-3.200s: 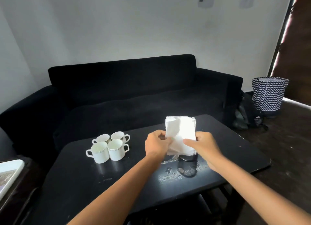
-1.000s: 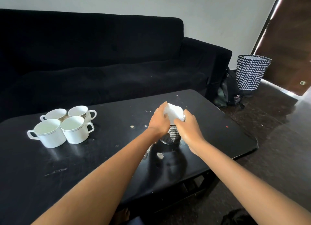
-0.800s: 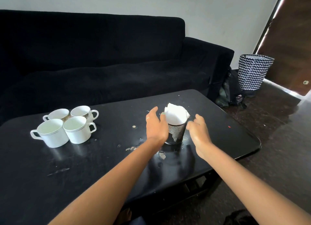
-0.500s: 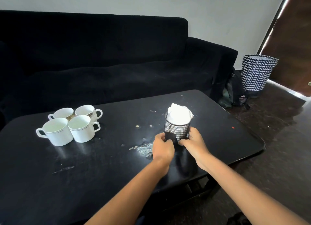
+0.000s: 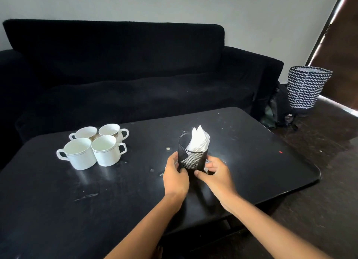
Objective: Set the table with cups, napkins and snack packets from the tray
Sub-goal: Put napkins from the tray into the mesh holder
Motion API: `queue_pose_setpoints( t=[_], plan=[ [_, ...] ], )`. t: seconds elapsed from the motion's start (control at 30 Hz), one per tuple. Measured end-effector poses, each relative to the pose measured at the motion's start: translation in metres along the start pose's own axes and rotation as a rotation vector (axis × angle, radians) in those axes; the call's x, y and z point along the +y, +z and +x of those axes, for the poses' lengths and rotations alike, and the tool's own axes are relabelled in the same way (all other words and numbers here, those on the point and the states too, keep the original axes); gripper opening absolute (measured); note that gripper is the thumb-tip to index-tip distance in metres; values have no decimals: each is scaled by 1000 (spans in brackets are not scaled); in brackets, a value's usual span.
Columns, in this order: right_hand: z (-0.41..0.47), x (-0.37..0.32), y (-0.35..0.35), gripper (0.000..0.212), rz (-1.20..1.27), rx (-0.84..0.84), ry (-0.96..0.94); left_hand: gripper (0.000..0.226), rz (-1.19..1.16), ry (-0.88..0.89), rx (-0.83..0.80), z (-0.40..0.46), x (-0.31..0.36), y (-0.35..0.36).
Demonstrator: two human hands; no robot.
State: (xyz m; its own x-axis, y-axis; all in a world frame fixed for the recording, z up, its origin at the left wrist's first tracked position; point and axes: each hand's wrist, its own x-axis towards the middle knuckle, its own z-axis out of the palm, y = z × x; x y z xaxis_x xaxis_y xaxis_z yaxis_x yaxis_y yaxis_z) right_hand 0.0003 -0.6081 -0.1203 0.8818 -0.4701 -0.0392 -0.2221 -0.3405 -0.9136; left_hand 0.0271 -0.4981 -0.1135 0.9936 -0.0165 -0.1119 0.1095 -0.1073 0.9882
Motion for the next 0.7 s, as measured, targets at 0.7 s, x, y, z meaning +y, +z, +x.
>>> queue_pose_setpoints(
  t=[0.7],
  plan=[
    [29, -25, 92, 65, -311, 235, -382, 51, 470, 197, 210, 40, -24, -43]
  ],
)
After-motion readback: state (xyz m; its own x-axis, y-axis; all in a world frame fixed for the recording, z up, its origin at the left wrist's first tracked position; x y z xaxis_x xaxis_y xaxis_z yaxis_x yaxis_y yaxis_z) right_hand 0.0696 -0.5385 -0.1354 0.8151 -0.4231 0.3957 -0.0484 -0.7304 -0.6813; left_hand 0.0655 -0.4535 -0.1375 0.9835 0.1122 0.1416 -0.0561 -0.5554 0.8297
